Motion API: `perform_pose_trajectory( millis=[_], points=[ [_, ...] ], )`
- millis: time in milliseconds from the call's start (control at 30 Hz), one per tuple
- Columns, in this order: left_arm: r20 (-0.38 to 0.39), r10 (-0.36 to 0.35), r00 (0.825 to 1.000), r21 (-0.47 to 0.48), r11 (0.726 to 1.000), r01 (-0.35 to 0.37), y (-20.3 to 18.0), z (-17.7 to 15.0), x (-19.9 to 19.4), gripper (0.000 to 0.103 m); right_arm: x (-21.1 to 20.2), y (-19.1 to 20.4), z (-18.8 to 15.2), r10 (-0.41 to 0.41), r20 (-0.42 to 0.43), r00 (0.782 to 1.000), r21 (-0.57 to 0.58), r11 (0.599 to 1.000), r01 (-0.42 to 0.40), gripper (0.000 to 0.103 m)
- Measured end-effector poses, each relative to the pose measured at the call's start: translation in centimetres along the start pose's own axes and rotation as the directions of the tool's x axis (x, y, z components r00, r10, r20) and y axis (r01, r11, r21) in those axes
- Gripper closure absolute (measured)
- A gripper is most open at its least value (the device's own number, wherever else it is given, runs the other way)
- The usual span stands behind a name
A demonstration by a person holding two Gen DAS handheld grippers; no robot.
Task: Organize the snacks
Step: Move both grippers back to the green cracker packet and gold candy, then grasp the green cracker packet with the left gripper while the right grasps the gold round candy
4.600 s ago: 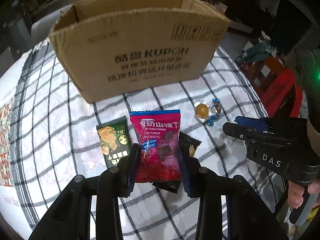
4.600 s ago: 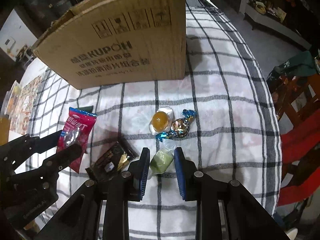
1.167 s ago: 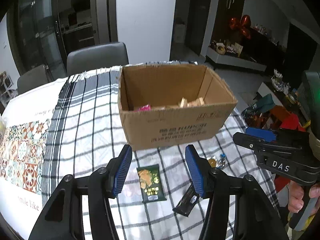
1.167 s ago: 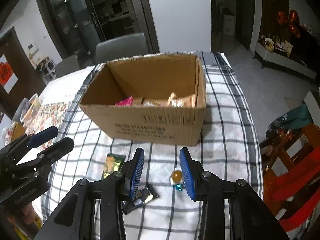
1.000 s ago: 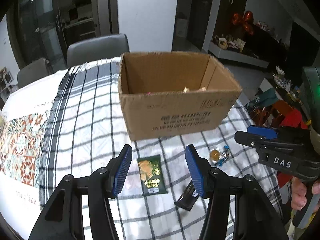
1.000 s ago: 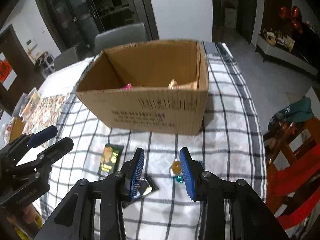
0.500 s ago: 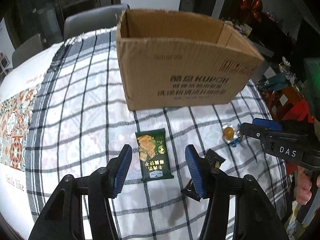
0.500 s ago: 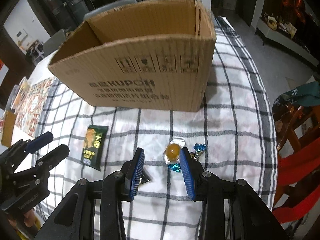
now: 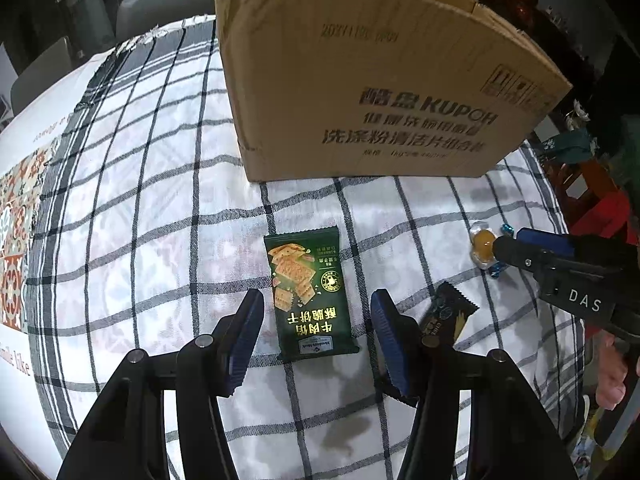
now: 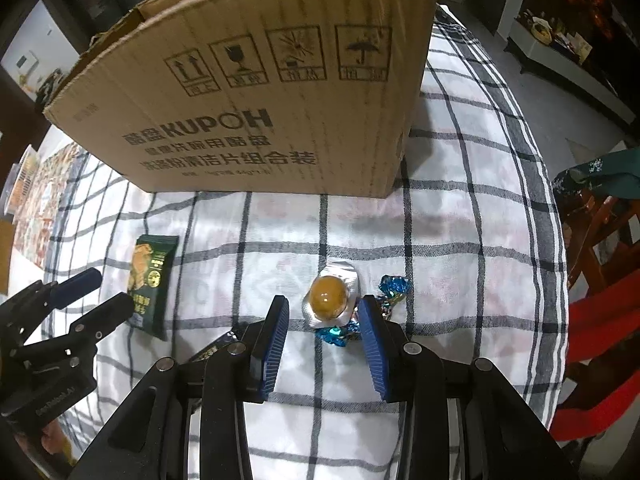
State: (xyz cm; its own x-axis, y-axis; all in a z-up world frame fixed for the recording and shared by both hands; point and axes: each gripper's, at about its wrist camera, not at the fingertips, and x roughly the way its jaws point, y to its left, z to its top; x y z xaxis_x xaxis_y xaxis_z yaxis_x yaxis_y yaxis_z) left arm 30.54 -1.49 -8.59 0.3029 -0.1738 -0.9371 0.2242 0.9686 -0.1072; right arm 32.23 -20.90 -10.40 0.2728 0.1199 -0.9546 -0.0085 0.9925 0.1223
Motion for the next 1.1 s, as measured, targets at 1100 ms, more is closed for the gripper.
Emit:
perform_pose_trajectory(
  millis=[1100],
  points=[
    [-0.076,0.028,0.997,-0.023,0.999,-0.030,-0.6,0.4,4.5,0.048,3.3,1.8,1.7,-0.046,-0.020,0.999,-0.057,0.997,0.044,0.074]
  ],
)
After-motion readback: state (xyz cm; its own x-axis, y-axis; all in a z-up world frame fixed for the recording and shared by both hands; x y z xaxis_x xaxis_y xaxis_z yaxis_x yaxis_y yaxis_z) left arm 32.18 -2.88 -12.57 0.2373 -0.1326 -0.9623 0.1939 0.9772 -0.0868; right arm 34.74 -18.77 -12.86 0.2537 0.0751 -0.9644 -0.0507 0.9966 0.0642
